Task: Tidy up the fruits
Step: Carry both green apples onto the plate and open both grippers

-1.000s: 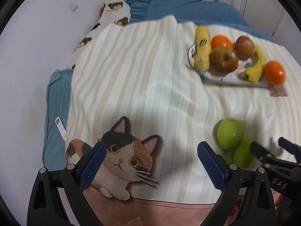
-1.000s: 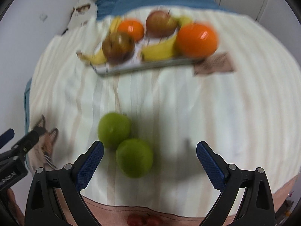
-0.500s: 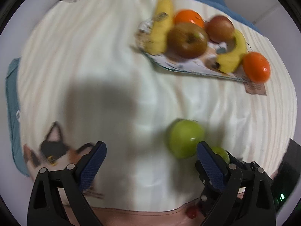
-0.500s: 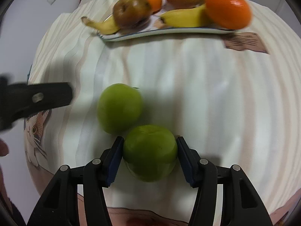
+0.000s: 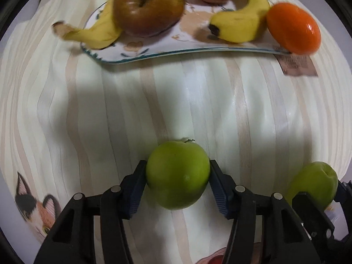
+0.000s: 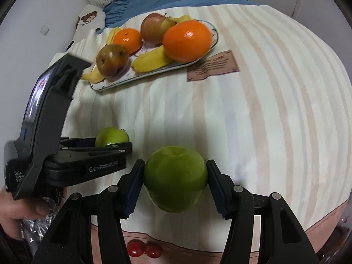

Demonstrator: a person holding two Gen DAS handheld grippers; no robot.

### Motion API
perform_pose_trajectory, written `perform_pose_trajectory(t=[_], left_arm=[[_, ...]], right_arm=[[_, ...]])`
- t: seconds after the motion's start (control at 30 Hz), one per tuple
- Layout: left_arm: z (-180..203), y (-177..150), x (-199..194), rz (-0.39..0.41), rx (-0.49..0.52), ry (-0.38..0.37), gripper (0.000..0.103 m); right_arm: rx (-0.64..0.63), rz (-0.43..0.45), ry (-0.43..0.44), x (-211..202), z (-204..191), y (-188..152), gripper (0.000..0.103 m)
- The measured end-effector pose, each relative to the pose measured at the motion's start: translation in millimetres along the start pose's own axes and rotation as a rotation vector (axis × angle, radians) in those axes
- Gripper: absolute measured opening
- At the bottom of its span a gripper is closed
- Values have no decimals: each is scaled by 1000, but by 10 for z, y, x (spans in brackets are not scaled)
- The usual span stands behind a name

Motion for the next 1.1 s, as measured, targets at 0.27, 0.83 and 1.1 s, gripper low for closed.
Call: perform_pose_trajectory(t=[0.27, 0.83, 1.1], left_arm=[[16, 165, -856, 156, -35, -91, 52], [-365, 1679, -998, -13, 1, -160, 53], [-220, 1810, -679, -106, 24, -201, 53]], right_arm=[[8, 40, 60, -223, -6, 267, 59], [-268, 122, 19, -85, -909, 1847, 59], [-304, 18, 6, 327, -857, 1836, 59]])
Point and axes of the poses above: each gripper's, at about its wrist camera, not at the fingertips, and x roughly the way its jaws point, z to its right, y to its top, the point moved 9 cm from there along x, roughly the way its jaws point, and after that the axes turned 8 degrees about x, right-handed, at the moved point
